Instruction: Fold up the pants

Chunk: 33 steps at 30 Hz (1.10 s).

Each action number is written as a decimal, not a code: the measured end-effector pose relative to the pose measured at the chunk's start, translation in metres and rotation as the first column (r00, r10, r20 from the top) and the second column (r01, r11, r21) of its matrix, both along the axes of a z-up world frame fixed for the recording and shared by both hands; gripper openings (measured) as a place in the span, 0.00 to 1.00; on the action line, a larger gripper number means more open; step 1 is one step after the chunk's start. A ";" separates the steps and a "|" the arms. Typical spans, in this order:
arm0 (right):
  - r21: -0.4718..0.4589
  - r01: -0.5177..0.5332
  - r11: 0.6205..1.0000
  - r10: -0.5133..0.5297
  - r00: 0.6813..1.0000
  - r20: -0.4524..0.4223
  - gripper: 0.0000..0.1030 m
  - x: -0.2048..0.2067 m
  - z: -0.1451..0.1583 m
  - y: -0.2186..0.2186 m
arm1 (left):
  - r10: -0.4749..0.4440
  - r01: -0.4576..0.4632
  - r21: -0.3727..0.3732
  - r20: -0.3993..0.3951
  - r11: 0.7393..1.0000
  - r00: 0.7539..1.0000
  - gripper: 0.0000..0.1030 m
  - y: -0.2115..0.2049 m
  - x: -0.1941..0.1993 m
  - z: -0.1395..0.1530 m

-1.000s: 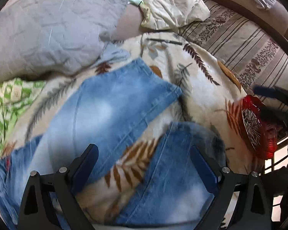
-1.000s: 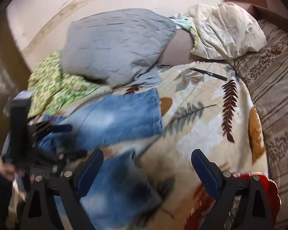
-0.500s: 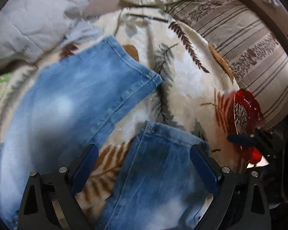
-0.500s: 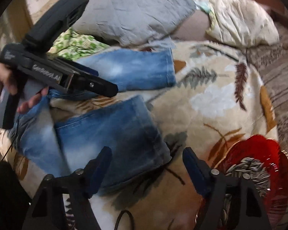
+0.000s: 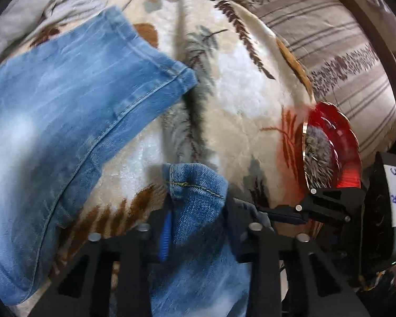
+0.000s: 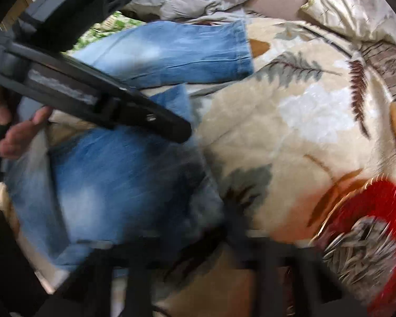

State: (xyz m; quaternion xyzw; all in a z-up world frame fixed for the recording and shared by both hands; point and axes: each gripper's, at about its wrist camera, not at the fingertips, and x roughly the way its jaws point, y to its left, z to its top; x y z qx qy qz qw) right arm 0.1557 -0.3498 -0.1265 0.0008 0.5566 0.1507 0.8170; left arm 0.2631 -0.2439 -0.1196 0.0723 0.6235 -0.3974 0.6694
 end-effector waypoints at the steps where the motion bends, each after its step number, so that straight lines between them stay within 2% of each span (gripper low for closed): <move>1: 0.005 0.004 1.000 -0.004 1.000 0.015 0.22 -0.003 0.004 -0.001 | -0.004 0.004 -0.005 0.011 1.000 1.000 0.28 0.001 -0.001 0.005; 8: 0.062 0.018 0.998 -0.026 0.990 0.137 0.21 -0.037 0.051 -0.016 | -0.067 0.071 -0.029 0.106 0.997 0.992 0.22 -0.004 -0.021 0.056; 13: 0.116 0.084 0.990 -0.105 0.976 0.189 0.20 -0.068 0.069 -0.035 | -0.147 0.159 -0.064 0.162 0.985 0.976 0.22 -0.040 -0.034 0.091; 15: 0.130 0.128 0.983 -0.152 0.968 0.199 0.20 -0.077 0.075 -0.045 | -0.167 0.181 -0.079 0.155 0.980 0.974 0.22 -0.063 -0.035 0.095; 20: 0.112 0.241 0.964 -0.259 0.947 0.190 0.20 -0.094 0.076 -0.076 | -0.196 0.204 -0.042 0.154 0.978 0.968 0.24 -0.116 -0.033 0.085; 21: 0.104 0.262 0.959 -0.277 0.943 0.183 0.21 -0.094 0.075 -0.080 | -0.188 0.196 -0.037 0.155 0.980 0.970 0.32 -0.116 -0.033 0.084; 22: 0.103 0.271 0.957 -0.286 0.942 0.175 0.26 -0.092 0.075 -0.083 | -0.164 0.170 -0.020 0.170 0.985 0.972 0.48 -0.117 -0.030 0.082; 23: 0.101 0.284 0.954 -0.297 0.942 0.155 0.30 -0.091 0.073 -0.085 | -0.139 0.143 -0.003 0.185 0.990 0.973 0.60 -0.116 -0.028 0.081; 24: 0.070 0.303 0.950 -0.310 0.939 0.150 0.42 -0.091 0.072 -0.086 | -0.092 0.089 0.027 0.217 0.996 0.972 0.82 -0.111 -0.024 0.083; 25: 0.037 0.320 0.947 -0.322 0.933 0.161 0.63 -0.094 0.074 -0.086 | -0.063 0.057 0.034 0.244 0.998 0.968 0.89 -0.104 -0.023 0.086; 26: 0.024 0.326 0.945 -0.325 0.929 0.177 0.71 -0.099 0.077 -0.089 | -0.037 0.029 0.034 0.272 0.999 0.962 0.89 -0.096 -0.022 0.090; 27: 0.033 0.330 0.943 -0.330 0.922 0.203 0.76 -0.105 0.082 -0.092 | -0.030 0.016 0.051 0.290 0.999 0.957 0.89 -0.084 -0.023 0.095; 29: 0.076 0.322 0.944 -0.331 0.918 0.218 0.76 -0.111 0.090 -0.095 | -0.024 -0.004 0.085 0.323 0.996 0.946 0.89 -0.064 -0.027 0.101; 33: 0.094 0.267 0.959 -0.282 0.926 0.251 0.76 -0.115 0.101 -0.078 | -0.006 -0.084 0.179 0.454 0.980 0.891 0.89 -0.001 -0.051 0.121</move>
